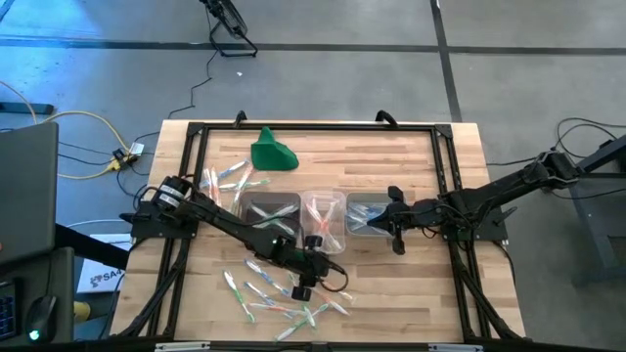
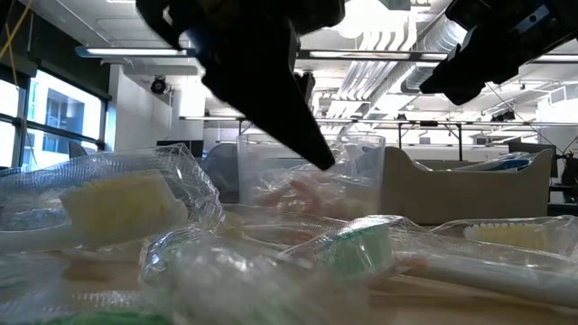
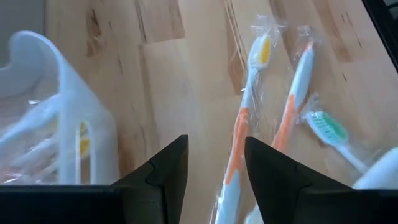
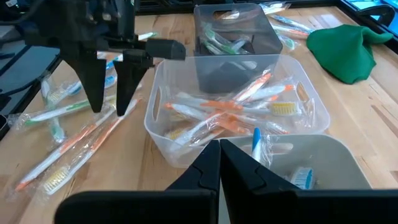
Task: Pick & Place Toothbrushes
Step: Adjust the bins on the table
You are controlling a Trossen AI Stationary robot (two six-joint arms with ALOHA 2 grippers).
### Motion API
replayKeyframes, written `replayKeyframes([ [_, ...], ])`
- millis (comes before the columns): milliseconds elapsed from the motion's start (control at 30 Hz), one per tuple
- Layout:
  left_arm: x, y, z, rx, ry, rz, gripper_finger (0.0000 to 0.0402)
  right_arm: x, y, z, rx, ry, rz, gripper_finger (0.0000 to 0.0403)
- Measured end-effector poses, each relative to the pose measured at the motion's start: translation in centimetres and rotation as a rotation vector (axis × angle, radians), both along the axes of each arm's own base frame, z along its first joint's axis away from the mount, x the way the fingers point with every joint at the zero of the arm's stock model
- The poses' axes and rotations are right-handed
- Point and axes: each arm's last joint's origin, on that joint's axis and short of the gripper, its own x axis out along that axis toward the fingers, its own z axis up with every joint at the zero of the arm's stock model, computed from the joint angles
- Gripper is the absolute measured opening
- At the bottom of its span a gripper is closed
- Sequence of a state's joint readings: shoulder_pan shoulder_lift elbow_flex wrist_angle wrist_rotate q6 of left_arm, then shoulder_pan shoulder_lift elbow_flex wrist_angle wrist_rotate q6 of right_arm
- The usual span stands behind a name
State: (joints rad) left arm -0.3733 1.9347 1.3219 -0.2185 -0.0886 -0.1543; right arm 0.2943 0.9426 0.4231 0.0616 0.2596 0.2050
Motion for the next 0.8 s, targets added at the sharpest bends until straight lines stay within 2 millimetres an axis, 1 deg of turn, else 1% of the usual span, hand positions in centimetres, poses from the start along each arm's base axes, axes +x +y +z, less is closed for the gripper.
replayKeyframes([
  [133, 0.3, -0.1, 2.0, 0.029, 0.067, 0.024, 0.0149, 0.0, 0.0, 0.0, 0.0, 0.0, 0.001, 0.0002],
  [233, 0.2, 0.1, 2.8, 0.029, 0.103, 0.107, 0.0128, 0.0, 0.0, 0.0, 0.001, 0.0, 0.001, 0.0002],
  [400, 0.0, 0.5, 2.6, 0.013, 0.12, 0.289, 0.0066, 0.0, 0.0, 0.0, 0.0, 0.001, 0.0, 0.0002],
  [500, -0.1, 0.6, 2.5, -0.002, 0.123, 0.359, 0.0019, 0.0, 0.0, 0.0, 0.0, 0.003, 0.0, 0.0002],
  [533, -0.1, 0.6, 2.5, -0.007, 0.12, 0.379, 0.001, 0.0, 0.0, 0.0, 0.0, 0.002, 0.001, 0.0002],
  [733, 0.0, 0.6, 2.6, -0.045, 0.102, 0.437, 0.0002, 0.0, 0.0, -0.1, -0.001, 0.005, 0.001, 0.0002],
  [800, 0.2, 0.6, 2.1, -0.048, 0.108, 0.448, 0.0001, 0.0, 0.0, 0.0, -0.001, 0.005, 0.0, 0.0002],
])
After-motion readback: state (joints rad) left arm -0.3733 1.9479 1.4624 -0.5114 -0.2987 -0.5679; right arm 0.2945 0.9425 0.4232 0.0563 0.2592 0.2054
